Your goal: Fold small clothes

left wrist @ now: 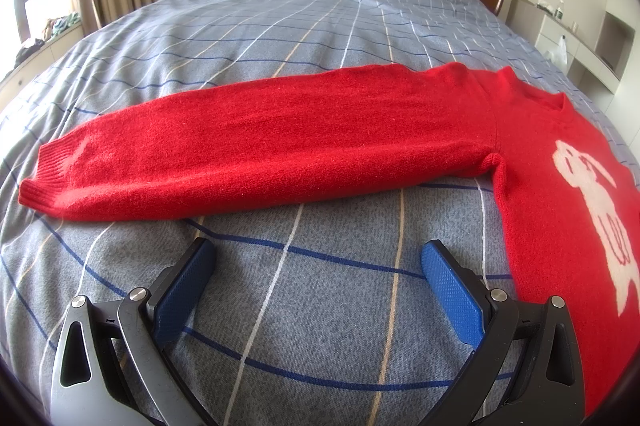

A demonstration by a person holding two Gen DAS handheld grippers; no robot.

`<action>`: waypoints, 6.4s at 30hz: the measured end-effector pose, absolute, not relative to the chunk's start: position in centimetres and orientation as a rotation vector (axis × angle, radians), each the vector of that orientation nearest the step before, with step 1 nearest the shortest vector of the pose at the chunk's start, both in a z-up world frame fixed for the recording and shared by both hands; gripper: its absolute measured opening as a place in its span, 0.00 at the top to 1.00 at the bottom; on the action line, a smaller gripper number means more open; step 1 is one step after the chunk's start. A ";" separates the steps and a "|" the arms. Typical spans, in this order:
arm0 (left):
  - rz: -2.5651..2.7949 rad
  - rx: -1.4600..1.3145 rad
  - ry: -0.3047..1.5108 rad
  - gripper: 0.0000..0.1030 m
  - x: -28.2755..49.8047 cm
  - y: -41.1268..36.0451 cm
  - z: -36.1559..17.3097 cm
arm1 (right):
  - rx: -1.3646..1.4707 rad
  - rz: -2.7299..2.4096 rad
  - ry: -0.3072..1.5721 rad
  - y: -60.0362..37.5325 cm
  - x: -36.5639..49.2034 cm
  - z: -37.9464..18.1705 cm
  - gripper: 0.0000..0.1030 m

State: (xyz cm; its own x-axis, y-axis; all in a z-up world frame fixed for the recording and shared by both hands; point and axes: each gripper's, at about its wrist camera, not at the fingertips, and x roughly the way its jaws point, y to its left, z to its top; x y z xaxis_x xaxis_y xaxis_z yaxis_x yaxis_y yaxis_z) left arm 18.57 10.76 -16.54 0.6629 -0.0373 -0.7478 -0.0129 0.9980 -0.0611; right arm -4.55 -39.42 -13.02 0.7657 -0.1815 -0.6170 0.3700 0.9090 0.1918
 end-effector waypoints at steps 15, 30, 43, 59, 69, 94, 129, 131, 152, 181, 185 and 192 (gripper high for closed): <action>-0.014 -0.063 0.846 0.00 18.6 10.8 -16.5 | 0.317 -0.311 0.628 -39.4 -4.7 -12.6 0.33; -0.014 -0.063 0.846 0.00 18.6 10.8 -16.5 | 0.320 -0.310 0.630 -39.4 -4.6 -12.8 0.33; -0.014 -0.063 0.846 0.00 18.6 10.8 -16.5 | 0.390 -0.327 0.609 -40.6 -5.1 -13.0 0.33; -0.014 -0.063 0.846 0.00 18.6 10.8 -16.6 | 1.287 -0.289 0.493 -60.5 -3.8 -15.9 0.43; -0.016 -0.067 0.847 0.00 18.5 10.8 -16.6 | 1.464 -0.304 0.431 -64.2 -1.0 -18.6 0.61; 0.068 -0.245 0.814 0.01 11.1 16.9 -14.9 | 0.519 0.330 0.685 -27.5 23.2 0.5 0.94; 0.027 -0.181 0.810 0.01 10.5 16.5 -15.7 | 0.151 -0.159 0.720 -40.8 5.1 -17.0 0.20; -0.015 -0.319 0.797 0.01 11.1 19.1 -14.3 | 0.150 -0.158 0.717 -40.5 4.8 -17.3 0.20; -0.007 -0.464 0.626 0.97 21.3 23.1 -5.4 | 0.116 -0.168 0.719 -39.9 5.0 -17.5 0.16; -0.334 -0.046 0.849 0.12 10.9 4.0 -11.6 | 0.107 -0.165 0.724 -39.6 4.9 -17.6 0.14; -0.218 -0.134 0.822 0.12 11.4 7.8 -13.6 | 0.097 -0.173 0.723 -39.5 5.0 -17.6 0.13; -0.131 -0.101 0.746 0.07 12.0 8.1 -16.4 | 0.084 -0.181 0.714 -39.3 4.8 -17.7 0.13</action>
State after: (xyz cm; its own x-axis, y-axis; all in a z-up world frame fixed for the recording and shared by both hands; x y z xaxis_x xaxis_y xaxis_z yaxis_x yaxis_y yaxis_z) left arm 12.01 8.08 -16.39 0.7269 -0.1545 -0.6692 0.0825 0.9870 -0.1382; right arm 4.83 -39.33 -17.70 0.7407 -0.1360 -0.6579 0.1933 0.9810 0.0149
